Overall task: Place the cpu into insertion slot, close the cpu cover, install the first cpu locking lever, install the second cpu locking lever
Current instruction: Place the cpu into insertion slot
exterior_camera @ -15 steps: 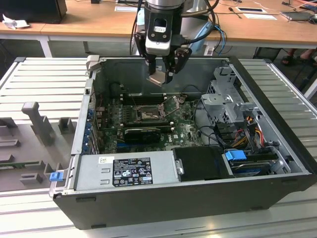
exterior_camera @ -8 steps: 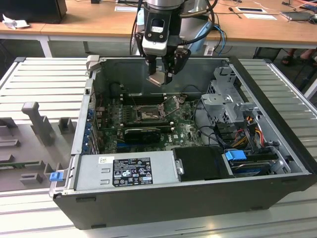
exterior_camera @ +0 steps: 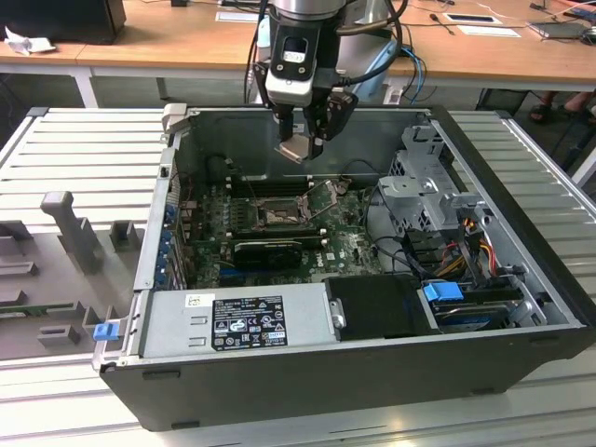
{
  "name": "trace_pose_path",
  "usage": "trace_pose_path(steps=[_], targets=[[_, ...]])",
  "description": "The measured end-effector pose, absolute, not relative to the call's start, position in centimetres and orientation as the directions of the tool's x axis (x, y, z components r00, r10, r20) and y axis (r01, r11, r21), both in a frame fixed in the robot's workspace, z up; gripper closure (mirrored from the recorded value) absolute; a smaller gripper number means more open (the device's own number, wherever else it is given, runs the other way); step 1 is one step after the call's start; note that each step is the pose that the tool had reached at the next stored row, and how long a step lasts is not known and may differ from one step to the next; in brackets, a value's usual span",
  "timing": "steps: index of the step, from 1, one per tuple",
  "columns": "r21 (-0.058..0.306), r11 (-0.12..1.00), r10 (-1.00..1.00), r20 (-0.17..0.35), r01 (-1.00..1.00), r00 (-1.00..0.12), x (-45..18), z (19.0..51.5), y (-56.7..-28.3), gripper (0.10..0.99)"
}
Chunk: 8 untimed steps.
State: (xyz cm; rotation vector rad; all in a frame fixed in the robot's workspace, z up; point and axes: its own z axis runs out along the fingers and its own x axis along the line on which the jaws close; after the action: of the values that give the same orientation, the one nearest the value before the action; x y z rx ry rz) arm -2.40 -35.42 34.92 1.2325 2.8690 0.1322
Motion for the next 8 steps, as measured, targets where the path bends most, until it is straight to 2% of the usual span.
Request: trace_pose_path(steps=[8], targets=[[0.083,0.681,0.728,0.019,0.727,-0.685,-2.39,34.82,-35.42,0.553]])
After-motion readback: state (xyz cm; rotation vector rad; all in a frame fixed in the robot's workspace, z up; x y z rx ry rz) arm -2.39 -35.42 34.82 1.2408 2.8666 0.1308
